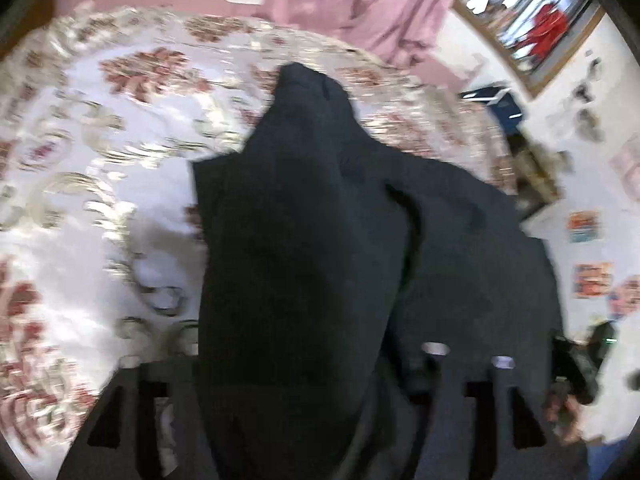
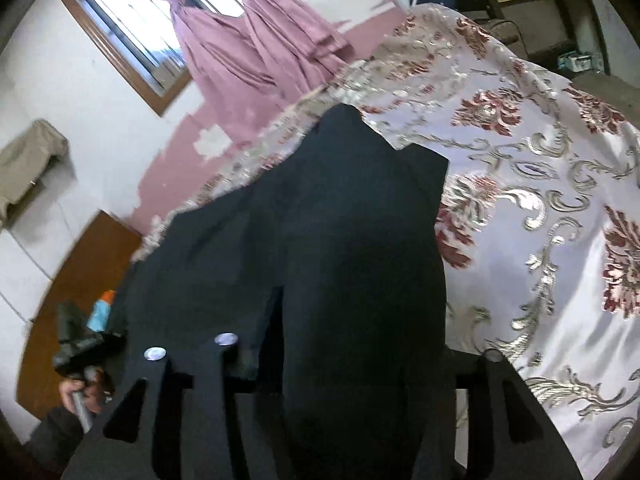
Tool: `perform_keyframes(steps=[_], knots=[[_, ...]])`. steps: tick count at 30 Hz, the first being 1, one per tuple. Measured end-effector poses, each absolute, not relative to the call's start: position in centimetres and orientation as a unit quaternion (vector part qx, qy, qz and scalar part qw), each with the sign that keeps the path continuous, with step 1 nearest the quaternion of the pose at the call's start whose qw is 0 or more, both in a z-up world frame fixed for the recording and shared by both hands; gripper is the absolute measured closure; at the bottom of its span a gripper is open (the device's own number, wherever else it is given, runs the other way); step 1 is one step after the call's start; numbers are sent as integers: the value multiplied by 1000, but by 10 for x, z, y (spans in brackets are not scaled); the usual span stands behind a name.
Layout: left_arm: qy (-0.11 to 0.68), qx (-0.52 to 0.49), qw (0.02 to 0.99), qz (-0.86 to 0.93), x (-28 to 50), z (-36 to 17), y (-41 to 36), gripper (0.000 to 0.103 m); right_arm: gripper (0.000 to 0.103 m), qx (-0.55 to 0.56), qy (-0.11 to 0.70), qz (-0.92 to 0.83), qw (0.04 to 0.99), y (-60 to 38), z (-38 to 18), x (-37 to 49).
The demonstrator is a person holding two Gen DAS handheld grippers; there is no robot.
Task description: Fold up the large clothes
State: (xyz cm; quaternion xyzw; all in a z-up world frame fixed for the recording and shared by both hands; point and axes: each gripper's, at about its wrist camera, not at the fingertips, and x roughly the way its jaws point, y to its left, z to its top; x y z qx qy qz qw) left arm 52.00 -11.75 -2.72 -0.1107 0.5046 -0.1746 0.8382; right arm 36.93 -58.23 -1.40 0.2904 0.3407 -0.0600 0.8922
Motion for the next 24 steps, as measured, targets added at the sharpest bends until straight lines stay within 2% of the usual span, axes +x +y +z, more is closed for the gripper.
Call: perform_keyframes(steps=[1, 4, 8, 10, 15, 24], knots=[[504, -95, 844, -153, 519, -25, -118, 30, 33, 274, 353, -77, 891, -580, -15, 368], [493, -77, 860, -106, 513, -16, -116, 25, 28, 200, 391, -113, 891, -569, -10, 375], [459, -67, 885, -45, 500, 0, -105, 22, 23, 145, 392, -149, 896, -556, 8, 374], [441, -76, 894, -35, 492, 10, -98, 22, 9, 99, 378, -188, 901, -550, 25, 369], [397, -78, 914, -21, 467, 35, -91, 21, 7, 50, 343, -197, 917, -543, 62, 351], [344, -76, 935, -44, 407, 76, -108, 10, 2, 64, 301, -159, 938, -521, 103, 311]])
